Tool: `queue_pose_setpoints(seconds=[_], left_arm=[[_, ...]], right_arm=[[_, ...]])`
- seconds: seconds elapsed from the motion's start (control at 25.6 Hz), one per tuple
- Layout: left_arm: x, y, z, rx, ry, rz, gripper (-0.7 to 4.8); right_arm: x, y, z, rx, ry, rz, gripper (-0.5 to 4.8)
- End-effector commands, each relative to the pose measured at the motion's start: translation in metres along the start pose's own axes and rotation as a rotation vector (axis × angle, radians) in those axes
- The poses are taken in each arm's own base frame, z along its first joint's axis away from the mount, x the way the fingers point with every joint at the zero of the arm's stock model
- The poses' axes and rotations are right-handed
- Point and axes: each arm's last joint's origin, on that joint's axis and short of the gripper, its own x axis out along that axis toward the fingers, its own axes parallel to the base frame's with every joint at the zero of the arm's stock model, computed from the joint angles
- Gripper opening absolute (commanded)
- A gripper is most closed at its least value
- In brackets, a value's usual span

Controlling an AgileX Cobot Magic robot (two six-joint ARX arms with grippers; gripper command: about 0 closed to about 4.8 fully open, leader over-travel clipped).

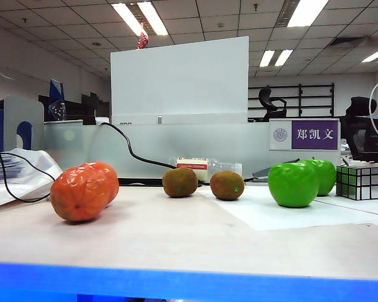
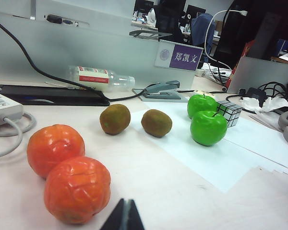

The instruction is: Put the same fruits together.

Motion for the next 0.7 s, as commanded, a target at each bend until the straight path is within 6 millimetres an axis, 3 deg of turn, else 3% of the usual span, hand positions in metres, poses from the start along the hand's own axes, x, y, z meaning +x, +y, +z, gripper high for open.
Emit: queue_pose_setpoints(seconds=[0.04, 0.43, 0.55, 0.7], left_arm=[[0.000, 0.000, 0.001, 0.007, -0.012, -0.002, -0.05], [0.000, 0.000, 0.001, 0.024, -0.012, 0.001, -0.05], [-0.003, 0.007, 0.001, 0.188, -0.007, 0.159, -0.04], [-0.013, 0.028, 0.002, 0.189, -0.007, 0.400, -0.01]], right_arm=[[0.000, 0.001, 0.002, -0.003, -0.012, -0.001, -0.05], [-0.001, 0.001, 0.002, -0.003, -0.013, 0.000, -0.05], [-0.001, 0.001, 0.002, -0.003, -0.013, 0.000, -0.05], [-0.001, 0.001, 0.002, -0.003, -0.010, 0.003, -0.05]])
